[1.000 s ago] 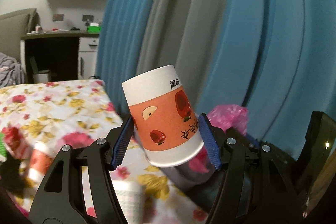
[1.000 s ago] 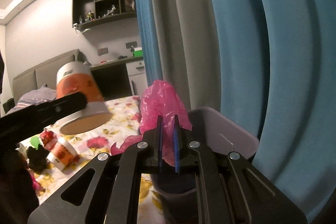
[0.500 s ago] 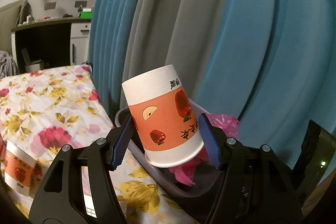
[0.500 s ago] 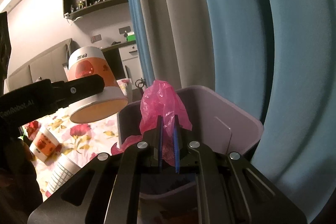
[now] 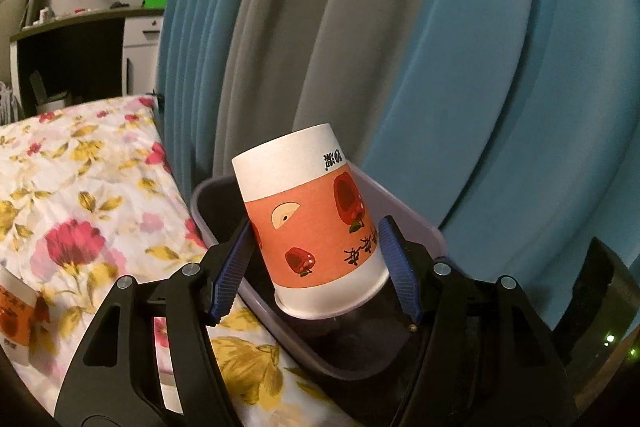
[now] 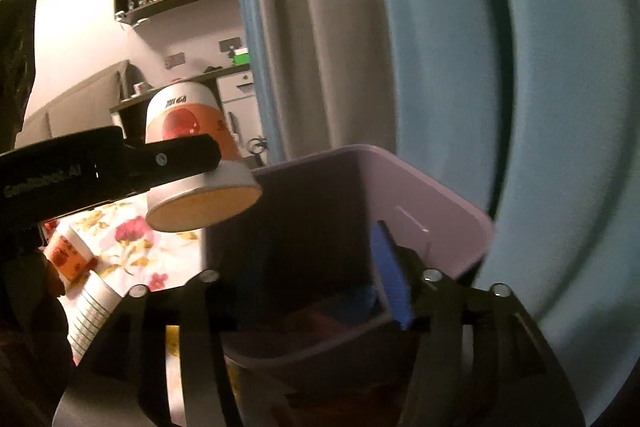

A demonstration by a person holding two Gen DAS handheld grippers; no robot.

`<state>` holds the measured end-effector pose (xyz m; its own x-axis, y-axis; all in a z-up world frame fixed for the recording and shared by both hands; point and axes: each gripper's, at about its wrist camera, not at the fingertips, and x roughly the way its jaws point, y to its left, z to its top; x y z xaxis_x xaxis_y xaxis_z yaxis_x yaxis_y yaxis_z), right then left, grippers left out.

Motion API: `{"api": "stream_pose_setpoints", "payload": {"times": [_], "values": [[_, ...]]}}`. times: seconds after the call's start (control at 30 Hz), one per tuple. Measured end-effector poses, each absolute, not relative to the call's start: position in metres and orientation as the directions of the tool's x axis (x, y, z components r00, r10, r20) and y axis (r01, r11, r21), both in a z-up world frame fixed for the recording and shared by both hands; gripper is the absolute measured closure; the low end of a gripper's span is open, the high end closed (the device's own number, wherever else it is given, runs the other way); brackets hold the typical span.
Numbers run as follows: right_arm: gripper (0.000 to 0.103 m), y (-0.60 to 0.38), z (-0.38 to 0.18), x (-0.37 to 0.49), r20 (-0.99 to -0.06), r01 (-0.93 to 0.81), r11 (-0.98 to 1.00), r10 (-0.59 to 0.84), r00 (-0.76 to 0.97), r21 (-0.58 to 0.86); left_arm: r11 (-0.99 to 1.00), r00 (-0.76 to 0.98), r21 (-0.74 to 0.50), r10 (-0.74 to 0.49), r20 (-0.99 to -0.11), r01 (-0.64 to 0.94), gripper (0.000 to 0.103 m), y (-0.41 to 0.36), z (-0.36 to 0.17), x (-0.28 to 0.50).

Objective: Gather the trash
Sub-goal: 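Carry the orange cup and pink bag to the grey bin and release both, then move both tools back over the remaining trash on the bed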

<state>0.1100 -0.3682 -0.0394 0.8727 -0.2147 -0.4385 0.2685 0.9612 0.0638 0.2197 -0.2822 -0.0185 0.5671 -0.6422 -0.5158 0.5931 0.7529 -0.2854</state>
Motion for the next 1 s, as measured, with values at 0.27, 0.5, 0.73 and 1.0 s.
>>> {"api": "stream_pose_setpoints", "payload": {"times": [0.27,0.5,0.73,1.0], "values": [[0.042,-0.386,-0.044,0.08,-0.432,0.362,0.931,-0.306,0.848,0.052,0.739,0.487,-0.318,-0.645,-0.589,0.594,0.036,-0.298,-0.039,0.225],[0.042,-0.381,-0.033,0.065,-0.404,0.354,0.931,-0.293,0.866,0.084,0.758,0.518,-0.323,-0.633,-0.575,0.567,0.022,-0.289,-0.031,0.215],[0.032,-0.35,-0.01,0.044,-0.33,0.281,0.953,-0.231,0.915,0.111,0.825,0.66,-0.265,-0.56,-0.501,0.5,0.007,-0.236,-0.001,0.185],[0.017,-0.295,0.002,0.028,-0.294,0.147,0.983,-0.11,0.95,0.109,0.923,0.802,-0.209,-0.385,-0.456,0.324,0.006,-0.137,0.003,0.138]]}}
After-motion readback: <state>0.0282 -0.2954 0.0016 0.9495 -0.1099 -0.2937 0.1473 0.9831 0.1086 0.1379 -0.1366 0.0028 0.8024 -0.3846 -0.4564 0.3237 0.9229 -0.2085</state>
